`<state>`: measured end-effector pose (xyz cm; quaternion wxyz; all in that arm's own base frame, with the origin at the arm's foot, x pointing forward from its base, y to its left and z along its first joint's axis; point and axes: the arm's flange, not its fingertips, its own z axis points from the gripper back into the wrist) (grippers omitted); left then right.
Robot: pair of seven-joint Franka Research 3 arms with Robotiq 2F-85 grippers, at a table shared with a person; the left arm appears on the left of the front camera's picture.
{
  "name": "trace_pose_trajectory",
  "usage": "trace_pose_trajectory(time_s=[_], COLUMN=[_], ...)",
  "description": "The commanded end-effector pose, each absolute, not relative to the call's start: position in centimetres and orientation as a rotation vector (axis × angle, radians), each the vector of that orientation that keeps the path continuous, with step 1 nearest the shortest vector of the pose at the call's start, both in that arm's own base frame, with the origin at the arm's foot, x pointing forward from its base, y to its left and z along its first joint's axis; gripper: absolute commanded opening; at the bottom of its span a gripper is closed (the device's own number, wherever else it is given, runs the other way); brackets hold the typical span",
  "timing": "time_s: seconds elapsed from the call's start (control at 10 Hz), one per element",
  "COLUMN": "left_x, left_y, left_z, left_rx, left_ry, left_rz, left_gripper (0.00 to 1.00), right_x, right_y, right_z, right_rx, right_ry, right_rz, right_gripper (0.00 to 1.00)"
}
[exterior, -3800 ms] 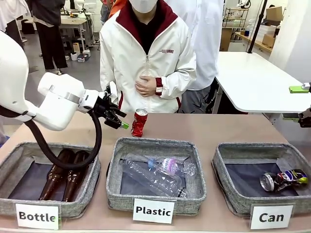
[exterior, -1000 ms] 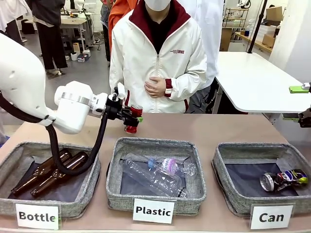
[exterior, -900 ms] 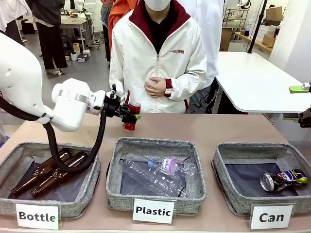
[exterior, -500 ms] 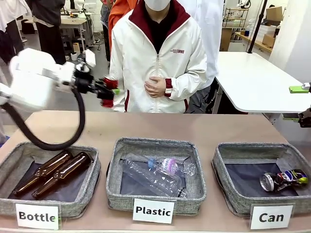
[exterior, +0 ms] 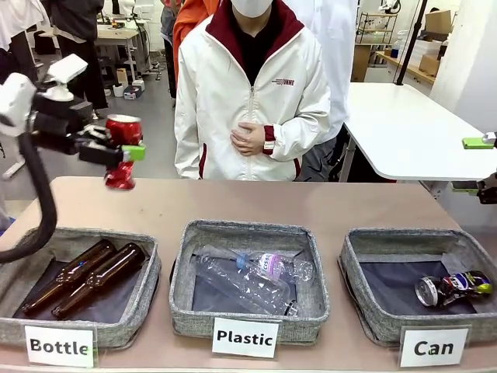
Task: Sort the can waste into the basket.
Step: Pick up the can waste from the table and place it in the right Fabric basket.
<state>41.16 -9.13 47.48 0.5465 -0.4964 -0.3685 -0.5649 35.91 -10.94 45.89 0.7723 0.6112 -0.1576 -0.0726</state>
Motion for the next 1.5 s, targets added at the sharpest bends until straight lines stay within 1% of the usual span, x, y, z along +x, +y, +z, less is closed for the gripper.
trace_pose_trajectory(time_s=[0.0,0.1,0.4,0.5,0.6,0.7,0.8,0.9,1.0,1.1,1.2,1.4], left_x=[38.8,41.2,41.2,40.0,38.4,36.9,36.9,36.9,35.9,35.9,34.9,34.6], left_y=[-8.3,-9.1,-9.1,-9.0,-13.8,-18.9,-24.7,-31.9,-37.6,-43.2,-48.6,-57.4], left_z=[47.4,47.5,47.5,47.2,47.9,49.6,51.2,51.1,51.0,49.7,48.2,47.0], left_rx=[-1.112,-1.177,-1.177,-1.175,-1.123,-1.177,-1.239,-1.295,-1.354,-1.348,-1.284,-1.215], left_ry=[-0.901,-0.874,-0.874,-0.863,-0.799,-0.889,-0.840,-0.816,-0.737,-0.697,-0.654,-0.683], left_rz=[-1.335,-1.339,-1.339,-1.345,-1.278,-1.297,-1.405,-1.338,-1.298,-1.266,-1.273,-1.257], left_gripper=[0.00,0.00,0.00,0.05,0.05,0.05,0.05,0.05,0.05,0.05,0.05,0.05], right_x=[36.1,36.1,36.1,35.9,33.0,30.5,28.6,25.5,22.8,20.1,17.7,13.5], right_y=[-10.8,-10.8,-10.8,-10.9,-13.2,-15.3,-17.4,-20.5,-22.4,-24.1,-25.2,-26.7], right_z=[46.0,46.0,46.0,45.9,49.1,50.5,51.1,51.3,51.3,50.9,50.4,50.0], right_rx=[1.341,1.341,1.341,1.325,1.206,1.086,1.055,1.003,1.019,1.002,0.997,0.987], right_ry=[-0.358,-0.358,-0.358,-0.341,-0.285,-0.228,-0.242,-0.257,-0.309,-0.365,-0.411,-0.561], right_rz=[-0.154,-0.154,-0.154,-0.157,-0.090,-0.025,0.004,0.008,-0.009,-0.044,-0.065,-0.099], right_gripper=[1.00,1.00,1.00,1.00,1.00,1.00,1.00,1.00,1.00,1.00,1.00,1.00])
